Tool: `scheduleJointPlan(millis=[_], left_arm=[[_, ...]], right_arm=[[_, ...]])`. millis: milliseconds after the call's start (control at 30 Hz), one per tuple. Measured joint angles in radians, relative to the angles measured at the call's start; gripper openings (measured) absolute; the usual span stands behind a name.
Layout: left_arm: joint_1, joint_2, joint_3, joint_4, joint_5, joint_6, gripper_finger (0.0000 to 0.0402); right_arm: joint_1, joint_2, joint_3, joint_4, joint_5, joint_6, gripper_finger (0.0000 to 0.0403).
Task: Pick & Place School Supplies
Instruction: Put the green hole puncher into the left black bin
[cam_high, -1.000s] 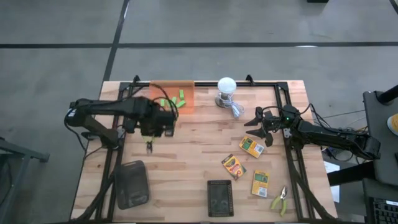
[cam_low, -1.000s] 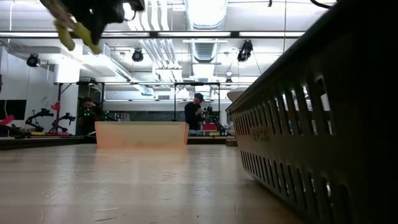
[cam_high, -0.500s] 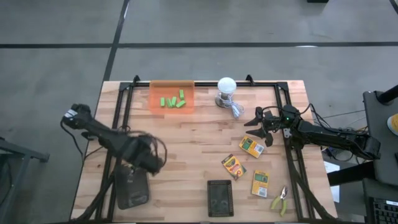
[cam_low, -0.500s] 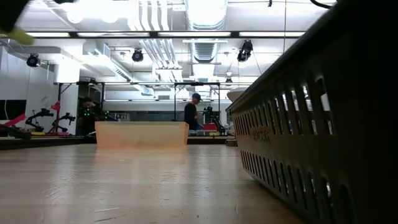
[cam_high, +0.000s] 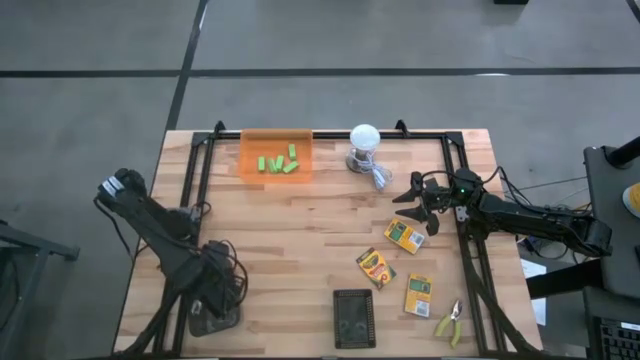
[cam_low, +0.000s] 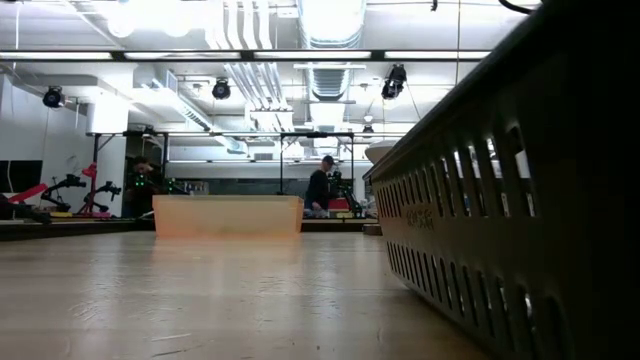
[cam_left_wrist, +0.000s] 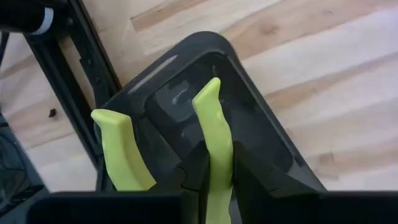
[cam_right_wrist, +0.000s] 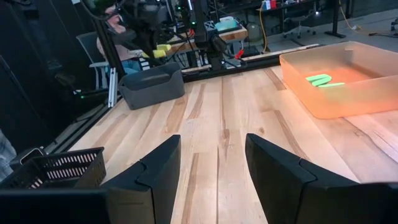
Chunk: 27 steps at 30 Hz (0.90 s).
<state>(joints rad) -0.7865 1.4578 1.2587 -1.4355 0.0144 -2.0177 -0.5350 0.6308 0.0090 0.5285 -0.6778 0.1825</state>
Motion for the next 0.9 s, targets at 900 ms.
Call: scheduleJointPlan(millis=[900], left_arm=[[-0.014, 0.000, -0.425, 0.574, 0.011, -0.109, 0.0056]], right_arm=[[0.000, 0.000, 0.000, 0.000, 0.000, 0.000, 0.0178]])
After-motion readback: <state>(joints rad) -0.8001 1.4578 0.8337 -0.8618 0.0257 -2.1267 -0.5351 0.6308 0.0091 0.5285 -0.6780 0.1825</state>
